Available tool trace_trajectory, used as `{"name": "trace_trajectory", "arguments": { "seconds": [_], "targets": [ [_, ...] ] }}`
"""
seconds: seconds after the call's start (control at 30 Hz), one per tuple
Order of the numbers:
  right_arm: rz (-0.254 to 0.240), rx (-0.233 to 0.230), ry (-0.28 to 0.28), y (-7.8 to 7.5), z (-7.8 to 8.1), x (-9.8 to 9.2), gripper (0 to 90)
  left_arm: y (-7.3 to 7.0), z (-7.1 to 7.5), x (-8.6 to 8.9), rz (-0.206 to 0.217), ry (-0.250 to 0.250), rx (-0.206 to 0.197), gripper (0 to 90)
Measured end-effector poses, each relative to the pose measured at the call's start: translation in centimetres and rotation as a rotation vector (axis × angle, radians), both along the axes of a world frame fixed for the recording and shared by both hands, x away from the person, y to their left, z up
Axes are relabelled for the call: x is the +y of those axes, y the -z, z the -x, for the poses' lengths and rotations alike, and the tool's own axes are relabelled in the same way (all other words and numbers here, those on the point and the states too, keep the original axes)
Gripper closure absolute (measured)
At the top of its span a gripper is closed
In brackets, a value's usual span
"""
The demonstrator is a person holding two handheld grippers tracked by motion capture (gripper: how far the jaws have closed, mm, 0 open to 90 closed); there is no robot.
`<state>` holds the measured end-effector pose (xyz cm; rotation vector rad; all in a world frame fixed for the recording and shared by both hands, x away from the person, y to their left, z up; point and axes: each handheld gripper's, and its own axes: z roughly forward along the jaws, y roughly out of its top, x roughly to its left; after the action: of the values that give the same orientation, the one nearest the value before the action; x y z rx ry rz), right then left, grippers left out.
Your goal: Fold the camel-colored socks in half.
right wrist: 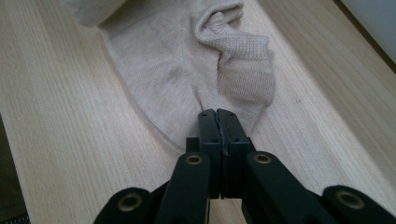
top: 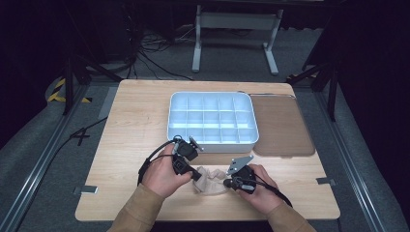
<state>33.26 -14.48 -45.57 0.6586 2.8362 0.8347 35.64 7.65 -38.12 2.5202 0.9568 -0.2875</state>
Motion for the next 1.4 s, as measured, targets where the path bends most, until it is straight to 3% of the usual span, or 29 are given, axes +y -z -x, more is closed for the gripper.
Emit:
{"name": "trace_trajectory", "arguments": {
  "seconds": [0.53,0.7,0.9,1.13,1.27,1.4],
  "targets": [
    [-0.033,-0.023,0.018,0.3,0.4,-0.3,90.0,1.0,-1.1,-3.9,0.007,0.09,0.021,85.5],
    [-0.044,-0.03,0.023,0.4,0.6,-0.5,90.0,1.9,-1.4,-4.9,0.003,0.095,0.036,85.5],
    [-0.05,-0.043,0.028,0.5,0.7,-0.5,90.0,2.9,-1.7,-5.5,-0.051,0.084,0.021,85.4],
    [-0.047,-0.044,0.028,0.5,0.7,-0.5,90.0,3.4,-1.8,-5.8,-0.044,0.079,0.025,85.4],
    [-0.048,-0.041,0.031,0.5,0.7,-0.5,90.0,3.5,-1.7,-5.8,-0.006,0.085,0.032,80.1],
    [-0.041,-0.038,0.037,0.3,0.8,-0.6,89.7,2.4,-1.2,-5.1,0.067,0.089,-0.011,71.3]
  ]
}}
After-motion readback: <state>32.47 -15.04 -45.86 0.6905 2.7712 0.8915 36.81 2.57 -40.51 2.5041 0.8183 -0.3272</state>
